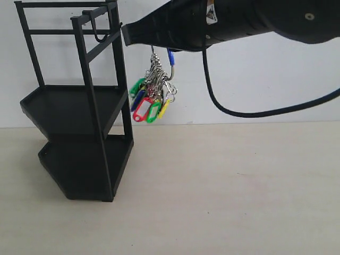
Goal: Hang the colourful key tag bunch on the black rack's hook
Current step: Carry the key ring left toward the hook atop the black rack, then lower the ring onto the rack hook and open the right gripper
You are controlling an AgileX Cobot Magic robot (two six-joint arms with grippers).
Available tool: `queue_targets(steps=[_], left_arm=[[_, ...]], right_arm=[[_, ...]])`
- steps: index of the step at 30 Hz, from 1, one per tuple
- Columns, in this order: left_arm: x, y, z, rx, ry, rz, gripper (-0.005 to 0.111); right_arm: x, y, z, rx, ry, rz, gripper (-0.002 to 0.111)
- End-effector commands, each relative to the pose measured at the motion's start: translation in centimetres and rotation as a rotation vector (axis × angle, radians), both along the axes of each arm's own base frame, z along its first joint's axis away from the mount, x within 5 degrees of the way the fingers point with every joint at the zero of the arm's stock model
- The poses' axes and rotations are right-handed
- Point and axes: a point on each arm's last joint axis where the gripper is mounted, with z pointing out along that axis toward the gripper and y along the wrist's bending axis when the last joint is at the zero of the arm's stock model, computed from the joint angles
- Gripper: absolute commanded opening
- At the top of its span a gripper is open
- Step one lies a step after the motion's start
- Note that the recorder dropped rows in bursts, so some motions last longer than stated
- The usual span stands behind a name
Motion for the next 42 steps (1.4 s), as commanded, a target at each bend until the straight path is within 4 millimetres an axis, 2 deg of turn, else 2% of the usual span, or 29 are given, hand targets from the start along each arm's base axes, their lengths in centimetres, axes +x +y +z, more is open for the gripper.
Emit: queue_targets(steps=[1,6,10,14,25,42], left_arm=[[0.0,0.0,0.1,-0.004,-0.009,-0.002,0.004],[0.0,0.0,0.1,-0.004,-0.009,-0.002,0.004],[0.0,0.0,0.1,-0.004,-0.009,-0.002,0.004],[0.0,0.0,0.1,-0.004,-0.009,-0.002,0.004],[0.0,0.0,0.1,-0.004,-0.009,-0.002,0.004],[0.0,0.0,0.1,-0.004,-0.009,-0.002,0.004]], right_arm=[[0.0,0.2,1.3,0.048,-0.032,0.007,0.000],[0.4,2.1,1.6,0.016,-0.019,0.007,0.000],[1.4,4.1,1.2,-0.016,0.006,0.003,0.000],[2.6,5.1,0.8,-0.017,0.011,-0.004,0.000],[4.3,6.5,1.3,-0.004,-0.007,-0.023,0.000],[3.7,7.7,1.7,-0.024,-0.059,0.072,0.000]])
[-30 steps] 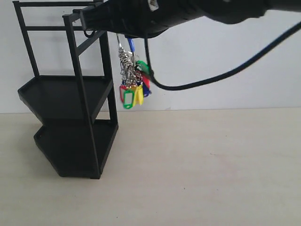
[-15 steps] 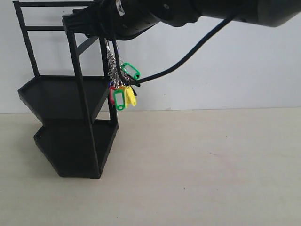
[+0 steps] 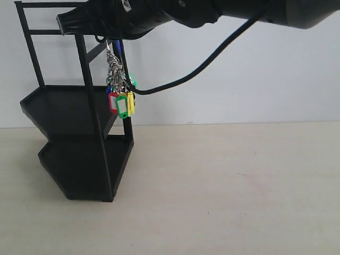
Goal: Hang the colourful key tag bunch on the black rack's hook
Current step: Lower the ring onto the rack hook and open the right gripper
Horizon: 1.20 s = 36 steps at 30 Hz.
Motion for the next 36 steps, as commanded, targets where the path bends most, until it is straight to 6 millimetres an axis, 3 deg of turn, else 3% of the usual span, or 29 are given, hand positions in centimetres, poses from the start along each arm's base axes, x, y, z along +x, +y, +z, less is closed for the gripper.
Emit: queue_targets(steps=[1,4,10,13,18,20,26,30,32,35,36], left_arm=[[0.0,0.0,0.1,-0.004,-0.009,-0.002,0.004],[0.0,0.0,0.1,-0.004,-0.009,-0.002,0.004],[0.0,0.0,0.1,-0.004,-0.009,-0.002,0.004],[0.0,0.0,0.1,-0.004,-0.009,-0.002,0.004],[0.0,0.0,0.1,-0.004,-0.009,-0.002,0.004],[0.0,0.0,0.1,-0.004,-0.009,-0.002,0.004],[0.0,0.0,0.1,-0.004,-0.009,-0.002,0.004],[0.0,0.0,0.1,-0.004,-0.009,-0.002,0.004],[0.0,0.0,0.1,-0.004,-0.009,-0.002,0.004],[0.0,0.0,0.1,-0.004,-0.009,-0.002,0.004],[0.0,0.0,0.1,-0.004,-0.009,-0.002,0.004]], right_arm=[[-0.5,0.5,0.8,-0.009,-0.039,0.047,0.000],[-1.4,1.5,0.8,-0.023,-0.035,0.077,0.000],[-1.5,1.3,0.4,-0.048,0.000,0.052,0.001],[-1.5,1.4,0.5,-0.040,-0.010,0.060,0.011],[-1.5,1.6,0.7,-0.020,-0.025,0.072,0.040],[-1.5,1.5,0.7,-0.023,-0.034,0.069,0.044],[-2.5,0.3,2.6,0.011,-0.036,0.040,0.044],[-3.7,-1.9,4.2,-0.039,-0.014,-0.048,0.042],[-4.3,-3.1,4.7,-0.078,0.014,-0.106,0.034],[-5.3,-5.1,5.1,-0.200,0.063,-0.174,0.000],[-5.8,-5.8,5.2,-0.251,0.092,-0.200,0.000]])
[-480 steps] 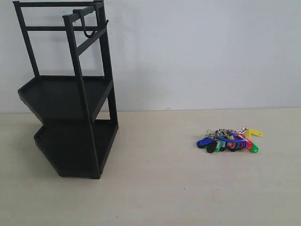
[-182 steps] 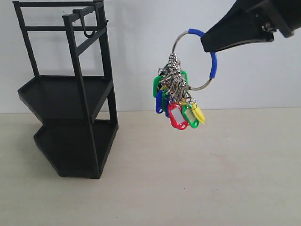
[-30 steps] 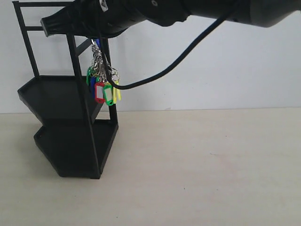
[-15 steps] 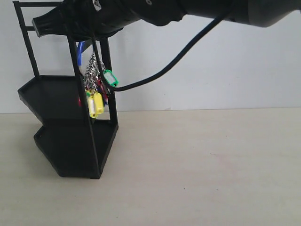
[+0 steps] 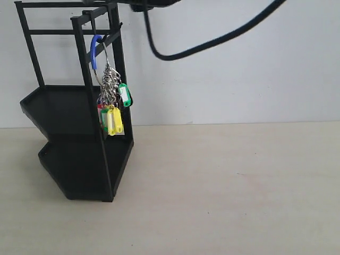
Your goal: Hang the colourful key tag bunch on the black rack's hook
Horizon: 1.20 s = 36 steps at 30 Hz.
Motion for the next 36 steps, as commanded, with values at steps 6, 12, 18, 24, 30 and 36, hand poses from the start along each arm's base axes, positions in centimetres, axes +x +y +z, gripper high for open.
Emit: queue_targets(steps=[6,12,18,24,30,36], left_arm=[[0.0,0.0,0.1,-0.004,-0.009,-0.002,0.004],[0.0,0.0,0.1,-0.004,-0.009,-0.002,0.004],[0.0,0.0,0.1,-0.004,-0.009,-0.002,0.004],[0.0,0.0,0.1,-0.004,-0.009,-0.002,0.004],[0.0,0.0,0.1,-0.004,-0.009,-0.002,0.004],[0.0,0.0,0.1,-0.004,-0.009,-0.002,0.004]], right_arm=[[-3.5,-5.5,1.3,-0.305,0.187,-0.180,0.000],[-5.9,-7.4,1.5,-0.265,0.135,-0.122,0.000],[-8.9,-9.8,-1.1,-0.223,-0.001,-0.053,0.000],[-11.1,-13.4,-5.5,-0.136,-0.193,-0.179,0.000],[-13.2,-15.1,-12.5,-0.108,-0.143,-0.172,0.000],[-16.0,-12.6,-19.6,-0.029,0.083,0.245,0.000]])
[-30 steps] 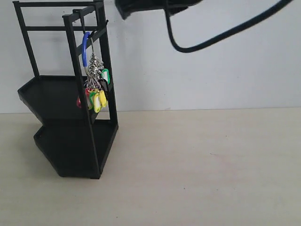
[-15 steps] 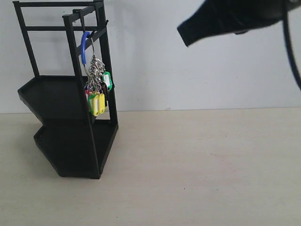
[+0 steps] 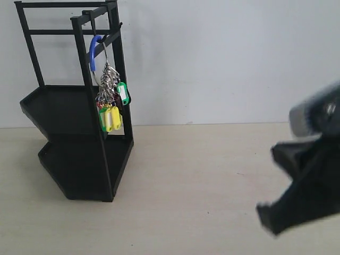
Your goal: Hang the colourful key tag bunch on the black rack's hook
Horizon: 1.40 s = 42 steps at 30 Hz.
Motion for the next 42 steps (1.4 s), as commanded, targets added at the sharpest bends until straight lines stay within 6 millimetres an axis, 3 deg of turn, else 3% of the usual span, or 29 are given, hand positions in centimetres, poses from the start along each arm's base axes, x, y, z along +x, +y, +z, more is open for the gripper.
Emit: queue_targets(steps=[1,4,14,26,28,31,36,38,42], left_arm=[[0.0,0.0,0.1,-0.004,-0.009,-0.002,0.004],[0.0,0.0,0.1,-0.004,-0.009,-0.002,0.004],[0.0,0.0,0.1,-0.004,-0.011,-0.002,0.004],[0.0,0.0,0.1,-0.004,-0.011,-0.002,0.004],[0.0,0.0,0.1,-0.004,-0.011,-0.002,0.004],[0.0,0.0,0.1,-0.004,-0.011,-0.002,0.004],[0.0,0.0,0.1,-0.004,-0.011,-0.002,0.004],[0.0,0.0,0.1,-0.004,-0.011,-0.002,0.004],[0.0,0.0,0.1,-0.004,-0.011,-0.002,0.004]], right_arm=[[-2.5,2.1,-4.1,0.063,0.155,0.339,0.000],[-3.6,2.8,-4.9,0.099,0.209,0.472,0.000],[-5.2,4.3,-4.5,0.217,0.267,0.682,0.000],[-5.1,4.2,-4.6,0.211,0.264,0.667,0.000],[-5.0,3.4,-4.0,0.179,0.200,0.599,0.000],[-4.9,0.2,-1.9,0.179,0.029,0.374,0.000],[-8.2,-5.8,2.3,0.350,-0.315,0.174,0.000],[-10.0,-6.9,2.4,0.369,-0.425,0.137,0.000],[-10.9,-7.4,1.8,0.366,-0.480,0.098,0.000]])
